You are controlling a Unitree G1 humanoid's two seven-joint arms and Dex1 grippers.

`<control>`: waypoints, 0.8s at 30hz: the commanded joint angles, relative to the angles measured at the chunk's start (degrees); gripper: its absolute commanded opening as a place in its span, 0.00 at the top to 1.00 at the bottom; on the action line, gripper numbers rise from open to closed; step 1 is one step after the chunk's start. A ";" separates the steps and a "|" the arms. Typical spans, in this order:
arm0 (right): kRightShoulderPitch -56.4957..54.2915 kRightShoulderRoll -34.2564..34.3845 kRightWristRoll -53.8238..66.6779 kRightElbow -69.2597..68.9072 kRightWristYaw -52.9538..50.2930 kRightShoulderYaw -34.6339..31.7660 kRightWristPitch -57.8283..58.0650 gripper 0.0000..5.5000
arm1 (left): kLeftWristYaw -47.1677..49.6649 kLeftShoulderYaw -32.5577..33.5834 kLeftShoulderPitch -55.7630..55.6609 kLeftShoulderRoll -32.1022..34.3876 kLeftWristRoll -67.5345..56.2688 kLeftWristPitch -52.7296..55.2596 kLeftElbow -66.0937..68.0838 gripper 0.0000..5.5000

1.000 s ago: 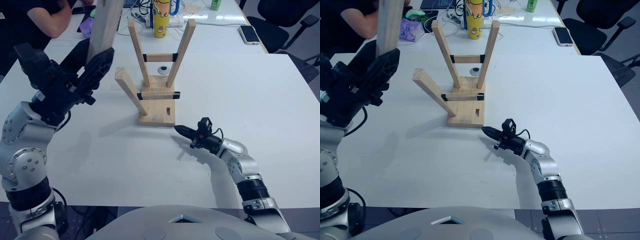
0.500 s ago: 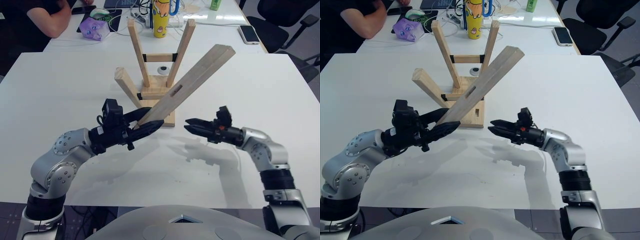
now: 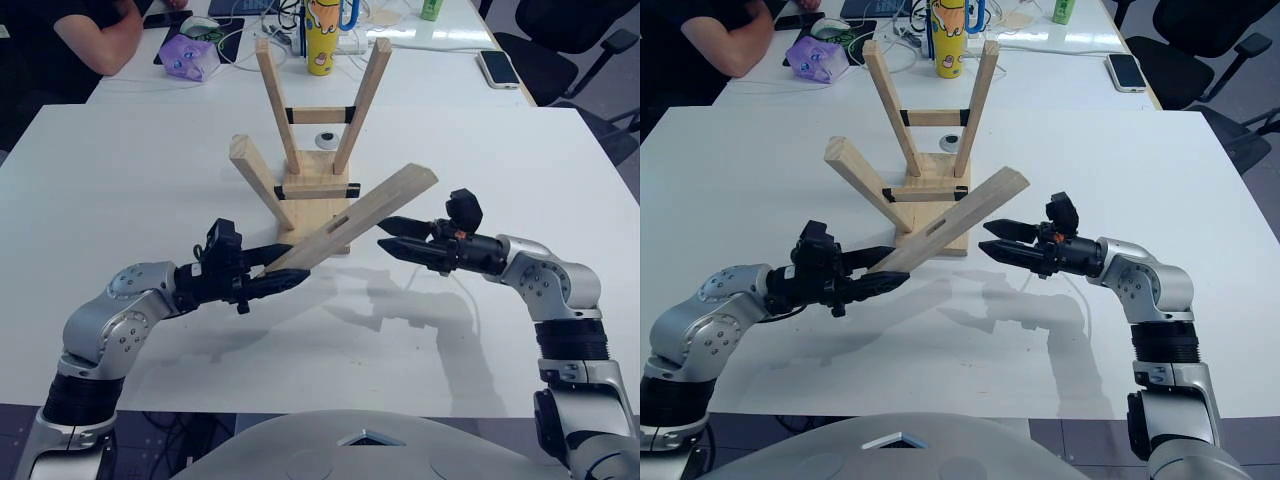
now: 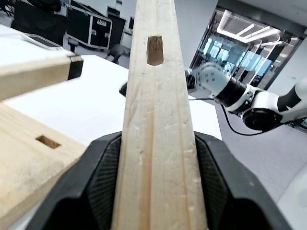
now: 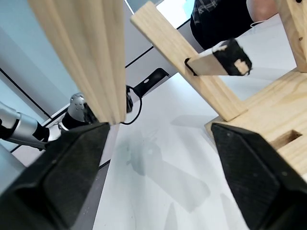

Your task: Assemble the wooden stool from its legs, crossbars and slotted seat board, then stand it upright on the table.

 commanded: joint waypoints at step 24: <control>-0.66 1.50 3.04 -2.31 -0.62 0.43 2.72 0.06 | -5.28 -2.35 -0.19 0.34 2.01 2.65 1.55 0.62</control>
